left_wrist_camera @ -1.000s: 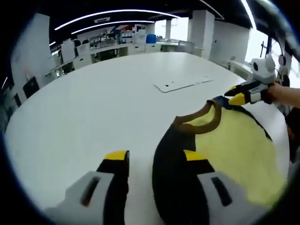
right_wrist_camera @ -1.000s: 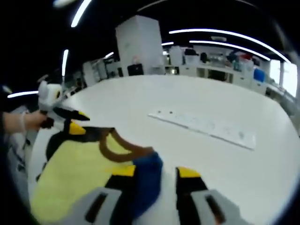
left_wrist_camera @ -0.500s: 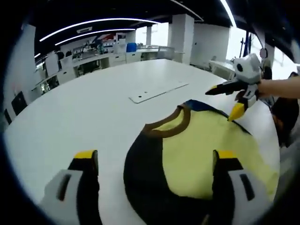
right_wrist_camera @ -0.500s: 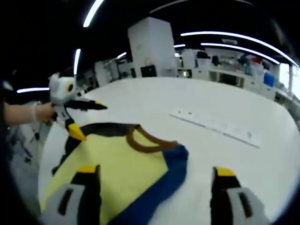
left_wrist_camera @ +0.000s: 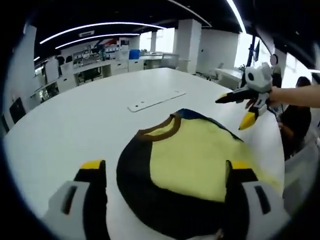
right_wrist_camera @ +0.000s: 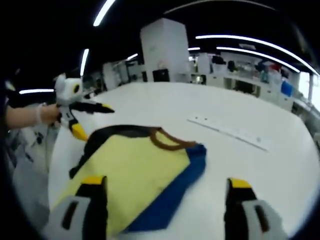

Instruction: Fold the garment on the visible template until the final outline fits inside the template.

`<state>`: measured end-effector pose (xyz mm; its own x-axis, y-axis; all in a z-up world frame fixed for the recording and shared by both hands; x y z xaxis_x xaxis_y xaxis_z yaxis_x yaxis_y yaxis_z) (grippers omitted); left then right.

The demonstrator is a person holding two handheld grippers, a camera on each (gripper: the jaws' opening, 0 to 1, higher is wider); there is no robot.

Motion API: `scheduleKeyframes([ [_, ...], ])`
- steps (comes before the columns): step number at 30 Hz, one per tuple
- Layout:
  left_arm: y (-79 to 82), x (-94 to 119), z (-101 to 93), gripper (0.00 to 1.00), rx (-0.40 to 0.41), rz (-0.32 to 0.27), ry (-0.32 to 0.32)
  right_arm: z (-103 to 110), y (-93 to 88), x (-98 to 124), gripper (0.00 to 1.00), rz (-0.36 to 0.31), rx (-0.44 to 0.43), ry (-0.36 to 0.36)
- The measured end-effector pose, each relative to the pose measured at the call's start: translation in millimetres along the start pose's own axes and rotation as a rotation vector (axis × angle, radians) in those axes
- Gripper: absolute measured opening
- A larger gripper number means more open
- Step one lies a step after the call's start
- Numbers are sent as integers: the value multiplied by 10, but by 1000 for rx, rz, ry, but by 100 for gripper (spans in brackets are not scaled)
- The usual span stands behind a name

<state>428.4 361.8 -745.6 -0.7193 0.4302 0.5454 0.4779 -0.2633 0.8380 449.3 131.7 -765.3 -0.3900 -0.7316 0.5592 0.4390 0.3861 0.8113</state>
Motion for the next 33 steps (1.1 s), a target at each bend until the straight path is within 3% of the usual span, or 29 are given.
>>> scheduleKeyframes([
  [10, -110, 458, -259, 93, -18, -18, -17, 297, -103, 353, 96, -12, 5, -5],
  [22, -225, 753, -355, 90, -4, -39, -16, 346, -268, 604, 91, -26, -54, -52],
  [33, -290, 819, -481, 88, -13, -38, -31, 498, -531, 480, 80, 1, -90, -35],
])
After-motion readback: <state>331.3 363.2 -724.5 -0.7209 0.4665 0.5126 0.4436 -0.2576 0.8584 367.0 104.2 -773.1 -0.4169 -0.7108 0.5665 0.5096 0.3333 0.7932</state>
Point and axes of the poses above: the point that each gripper's makers call its tool centre point, and the gripper's own axes: x roughly backward along the fingers, z roughly to its left, y roughly out of its top, the point moved 2 cm from there along x, roughly backward along the fingers, and after that the axes turned 6 degrees about y, right-handed, at the moved point
